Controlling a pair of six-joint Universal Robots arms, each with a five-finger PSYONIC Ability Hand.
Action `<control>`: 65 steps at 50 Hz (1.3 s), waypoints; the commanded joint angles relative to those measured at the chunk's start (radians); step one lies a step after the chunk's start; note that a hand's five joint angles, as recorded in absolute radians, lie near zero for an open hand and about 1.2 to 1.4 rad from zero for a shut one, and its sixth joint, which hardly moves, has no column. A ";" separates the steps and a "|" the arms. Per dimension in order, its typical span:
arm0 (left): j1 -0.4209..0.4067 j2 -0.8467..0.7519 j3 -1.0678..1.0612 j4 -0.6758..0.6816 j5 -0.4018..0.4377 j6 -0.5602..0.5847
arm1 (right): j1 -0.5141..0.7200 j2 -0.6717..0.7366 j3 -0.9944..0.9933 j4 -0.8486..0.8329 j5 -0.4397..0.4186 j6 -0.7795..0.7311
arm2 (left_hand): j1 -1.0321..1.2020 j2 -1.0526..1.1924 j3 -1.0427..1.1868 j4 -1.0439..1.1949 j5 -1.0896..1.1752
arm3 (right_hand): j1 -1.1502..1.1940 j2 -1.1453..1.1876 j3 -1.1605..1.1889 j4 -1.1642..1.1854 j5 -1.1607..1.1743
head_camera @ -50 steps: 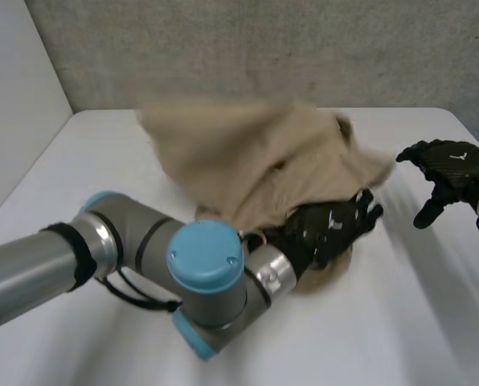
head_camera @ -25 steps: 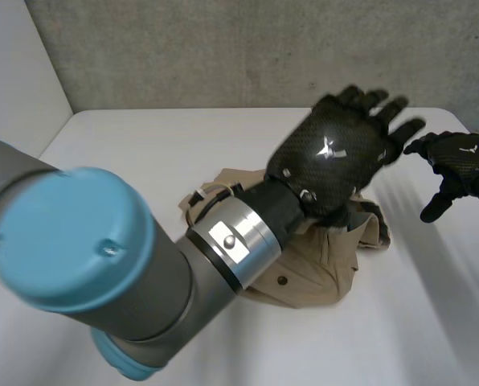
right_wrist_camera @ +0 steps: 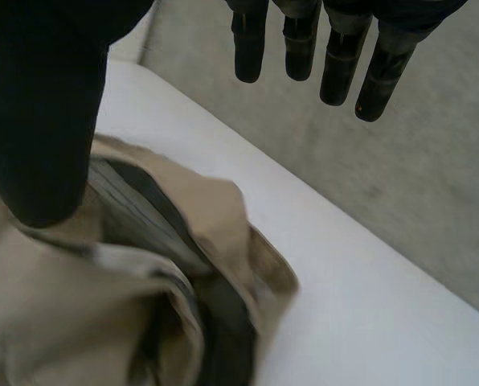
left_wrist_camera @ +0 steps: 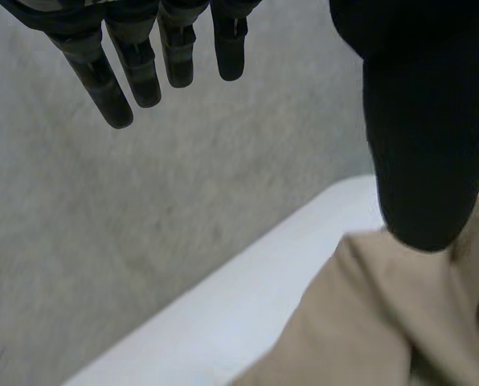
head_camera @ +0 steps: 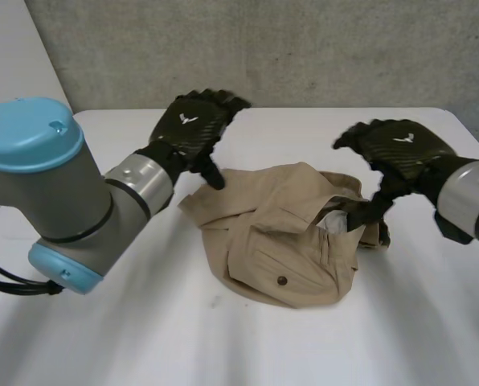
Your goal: Fold the shorts.
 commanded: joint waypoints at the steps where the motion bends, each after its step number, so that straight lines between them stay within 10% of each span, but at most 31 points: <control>1: 0.091 -0.060 0.002 -0.021 -0.003 0.001 | 0.206 0.044 -0.112 0.036 0.036 -0.012 | 0.016 0.016 0.002 0.008 0.006 | -0.008 -0.024 -0.012 -0.037 -0.043; 19: 0.133 -0.228 0.002 -0.014 0.006 0.125 | 0.476 0.461 -0.372 0.022 0.403 -0.170 | 0.068 0.068 0.055 0.060 0.059 | 0.312 0.296 0.308 0.283 0.276; 25: 0.128 -0.304 0.020 -0.006 0.009 0.271 | 0.470 0.461 -0.369 -0.032 0.407 -0.165 | 0.133 0.133 0.119 0.125 0.124 | 1.188 1.172 1.184 1.159 1.152; 39: 0.087 -0.327 0.054 0.006 0.018 0.287 | 0.454 0.200 -0.267 -0.024 0.357 -0.170 | 0.423 0.423 0.410 0.415 0.414 | 1.189 1.173 1.185 1.160 1.154; 46: 0.057 -0.320 0.053 0.080 0.006 0.299 | 0.386 0.099 -0.214 0.066 0.289 -0.185 | 1.185 1.185 1.172 1.177 1.176 | 1.189 1.173 1.185 1.160 1.154; 65: 0.108 0.180 -0.167 0.042 -0.120 0.330 | 0.136 -0.090 -0.191 0.220 0.249 -0.443 | 1.187 1.187 1.173 1.179 1.177 | 1.189 1.173 1.185 1.160 1.154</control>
